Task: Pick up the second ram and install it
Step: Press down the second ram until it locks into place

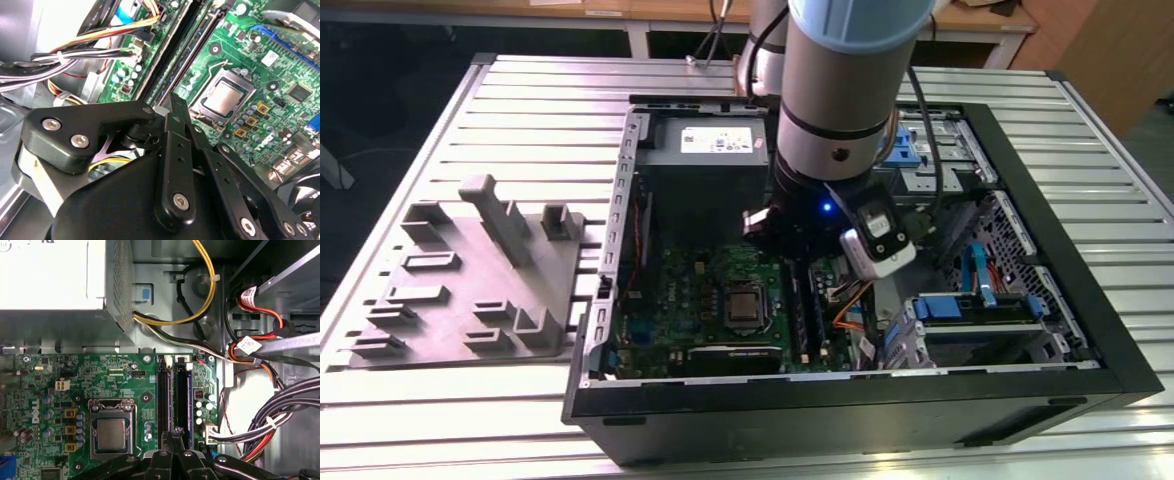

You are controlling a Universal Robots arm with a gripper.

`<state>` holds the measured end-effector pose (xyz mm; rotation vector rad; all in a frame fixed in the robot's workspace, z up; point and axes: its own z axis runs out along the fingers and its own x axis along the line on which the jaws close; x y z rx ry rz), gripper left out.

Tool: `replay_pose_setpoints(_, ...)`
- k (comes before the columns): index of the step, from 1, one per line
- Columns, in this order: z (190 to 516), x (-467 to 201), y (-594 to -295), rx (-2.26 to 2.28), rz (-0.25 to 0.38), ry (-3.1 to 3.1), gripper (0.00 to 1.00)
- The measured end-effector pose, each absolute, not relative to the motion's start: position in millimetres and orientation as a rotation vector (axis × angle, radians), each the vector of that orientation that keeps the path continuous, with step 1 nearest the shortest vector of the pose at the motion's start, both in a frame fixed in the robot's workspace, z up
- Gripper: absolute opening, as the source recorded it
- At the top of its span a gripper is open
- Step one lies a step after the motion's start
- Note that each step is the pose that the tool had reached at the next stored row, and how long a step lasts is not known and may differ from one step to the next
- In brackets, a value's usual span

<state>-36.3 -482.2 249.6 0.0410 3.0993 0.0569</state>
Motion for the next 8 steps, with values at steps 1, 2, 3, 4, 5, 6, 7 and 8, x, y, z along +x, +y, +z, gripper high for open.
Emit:
replay_pose_setpoints(1, 249.6, -36.3, -481.3, 0.041, 0.057, 3.099, 0.10)
replay_pose_setpoints(2, 249.6, -36.3, -480.1, 0.041, 0.057, 3.099, 0.10)
replay_pose_setpoints(3, 249.6, -36.3, -479.0, 0.041, 0.057, 3.099, 0.10)
replay_pose_setpoints(4, 249.6, -36.3, -478.1, 0.041, 0.057, 3.099, 0.10)
replay_pose_setpoints(5, 249.6, -36.2, -477.6, 0.041, 0.057, 3.099, 0.10)
replay_pose_setpoints(6, 249.6, -36.2, -477.6, 0.041, 0.057, 3.099, 0.10)
replay_pose_setpoints(7, 249.6, -36.2, -477.6, 0.041, 0.057, 3.099, 0.10)
replay_pose_setpoints(8, 249.6, -36.3, -477.6, 0.041, 0.057, 3.099, 0.10)
